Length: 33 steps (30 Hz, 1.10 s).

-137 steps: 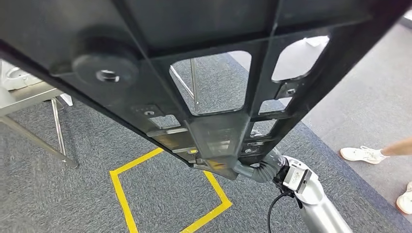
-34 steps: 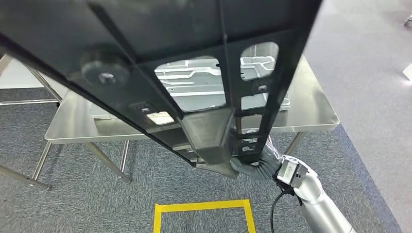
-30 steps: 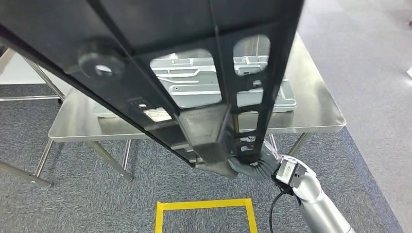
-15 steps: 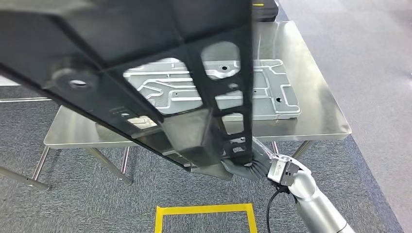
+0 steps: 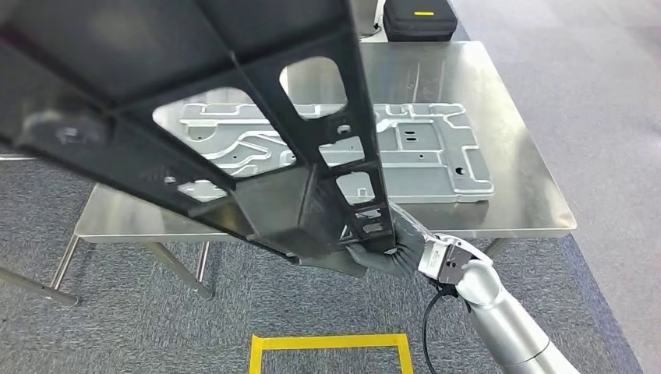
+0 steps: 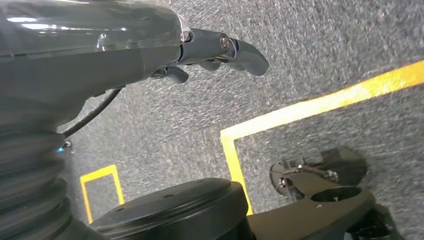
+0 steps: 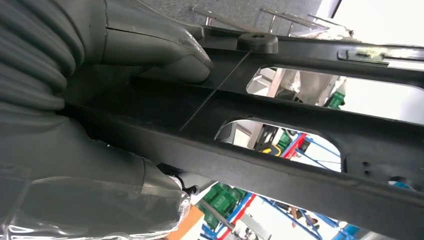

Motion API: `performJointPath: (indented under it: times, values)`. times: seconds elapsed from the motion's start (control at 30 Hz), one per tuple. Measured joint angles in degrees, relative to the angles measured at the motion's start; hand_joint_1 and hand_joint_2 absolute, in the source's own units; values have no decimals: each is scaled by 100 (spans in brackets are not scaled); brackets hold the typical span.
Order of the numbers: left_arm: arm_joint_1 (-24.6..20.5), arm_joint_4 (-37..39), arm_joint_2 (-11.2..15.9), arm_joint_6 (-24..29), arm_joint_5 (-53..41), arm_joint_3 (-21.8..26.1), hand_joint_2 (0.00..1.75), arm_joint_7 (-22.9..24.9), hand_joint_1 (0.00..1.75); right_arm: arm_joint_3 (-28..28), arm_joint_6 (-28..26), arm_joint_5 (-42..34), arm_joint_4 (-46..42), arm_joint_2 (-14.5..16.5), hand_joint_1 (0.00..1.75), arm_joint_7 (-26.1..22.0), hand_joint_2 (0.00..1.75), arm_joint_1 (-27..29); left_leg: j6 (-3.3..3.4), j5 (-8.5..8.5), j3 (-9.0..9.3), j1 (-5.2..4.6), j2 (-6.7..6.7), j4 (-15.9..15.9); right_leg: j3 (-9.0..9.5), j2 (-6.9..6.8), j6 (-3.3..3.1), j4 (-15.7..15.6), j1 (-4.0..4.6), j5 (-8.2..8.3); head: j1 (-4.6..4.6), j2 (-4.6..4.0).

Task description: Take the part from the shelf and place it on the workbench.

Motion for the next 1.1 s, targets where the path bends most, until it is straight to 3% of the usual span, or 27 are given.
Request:
performJointPath:
  times: [0.07, 0.17, 0.2, 0.23, 0.27, 0.33, 0.4, 0.47, 0.57, 0.7, 0.73, 0.77, 0.83, 0.87, 0.93, 1.03, 1.1]
  values:
    - [14, 0, -11, 63, 13, 20, 175, -61, 0, 29, -3, -40, 68, 3, 175, 12, 175, -95, 84, 16, 99, 9, -14, -46, -90, 13, 26, 240, -12, -103, 1, 0]
    - [26, 0, -43, 82, 105, 98, 175, -78, 0, 103, 25, -76, 227, 30, 175, 15, 175, -277, 134, 14, 149, -7, -21, -54, -632, 35, 28, 1188, -11, -545, 1, 0]
    - [30, 0, -55, 78, 143, 132, 175, -75, 0, 131, 32, -82, 295, 37, 175, 14, 175, -324, 143, 3, 155, -17, -28, -52, -806, 37, 30, 1440, -10, -604, 1, 0]
    - [35, 0, -68, 75, 176, 165, 175, -72, 0, 155, 33, -85, 363, 37, 175, 16, 175, -378, 151, -10, 167, -27, -39, -50, -898, 37, 24, 1508, -9, -549, 1, 0]
    - [38, 0, -79, 72, 198, 195, 175, -68, 0, 176, 32, -87, 425, 37, 175, 18, 175, -444, 152, -29, 188, -35, -51, -47, -882, 37, 7, 1353, -5, -373, 1, 0]
    - [45, 1, -103, 73, 218, 241, 175, -63, 0, 205, 28, -94, 516, 37, 175, 20, 175, -591, 137, -81, 243, -46, -68, -43, -635, 28, -59, 639, 27, 126, 1, 0]
    - [52, 2, -122, 79, 221, 266, 175, -62, 0, 229, 20, -102, 586, 48, 175, 11, 175, -710, 92, -131, 253, -54, -71, -25, -446, 9, -125, 91, 85, 321, 0, 0]
    - [52, 2, -131, 87, 215, 285, 175, -61, 0, 248, -44, -54, 643, 63, 175, -1, 175, -798, 22, -148, 244, -66, -65, 12, -416, 3, -173, -45, 122, 282, 1, 0]
    - [51, 2, -133, 94, 157, 296, 175, -94, 0, 221, -386, 291, 716, 52, 175, 94, 175, -1048, -83, -281, 171, -65, -41, 224, -336, 8, -242, -124, 70, 305, 2, 0]
    - [12, 2, -142, 98, 14, 296, 175, -252, 0, -171, -872, 894, 1024, 37, 175, 288, 175, -1644, -203, -804, -487, 12, -4, 1456, -305, 22, -267, -143, 46, 293, -1, 0]
    - [-3, 2, -144, 94, -13, 296, 175, -272, 0, -321, -891, 969, 1131, 35, 175, 283, 175, -1752, -223, -789, -569, 31, 8, 1565, -299, 22, -261, -140, 43, 287, -1, 0]
    - [-9, 2, -145, 91, -32, 296, 175, -279, 0, -458, -890, 1024, 1221, 31, 175, 273, 175, -1834, -238, -660, -549, 50, 18, 1460, -290, 25, -250, -136, 35, 280, -1, 0]
    - [19, 2, -146, 79, -57, 295, 175, -284, 0, -647, -934, 1160, 1337, 22, 175, 290, 175, -1941, -261, -202, -285, 88, 20, 788, -262, 53, -211, -123, 13, 257, -1, 0]
    - [38, 2, -146, 62, -79, 293, 175, -290, 0, -700, -1024, 1302, 1386, 20, 175, 345, 175, -1991, -262, -72, -171, 90, 16, 455, -257, 76, -181, -112, 5, 254, -1, 0]
    - [62, 2, -145, -5, -130, 288, 175, -308, 0, -778, -1370, 1847, 1562, 31, 175, 531, 175, -2169, -192, 2, -87, 64, 21, 125, -294, 126, -104, -90, 6, 256, -1, 0]
    - [48, 2, -144, -134, -176, 283, 175, -265, 0, -867, -2128, 3282, 2288, 132, 175, 768, 175, -2872, -27, 67, -101, 37, 68, 69, -356, 172, 15, -53, 1, 248, 2, 0]
    - [40, 2, -143, -192, -180, 283, 175, -206, 0, -780, -2804, 4701, 3063, 212, 175, 1009, 175, -3600, 49, 108, -94, 25, 116, 33, -510, 152, 53, 253, -15, 64, 2, 0]
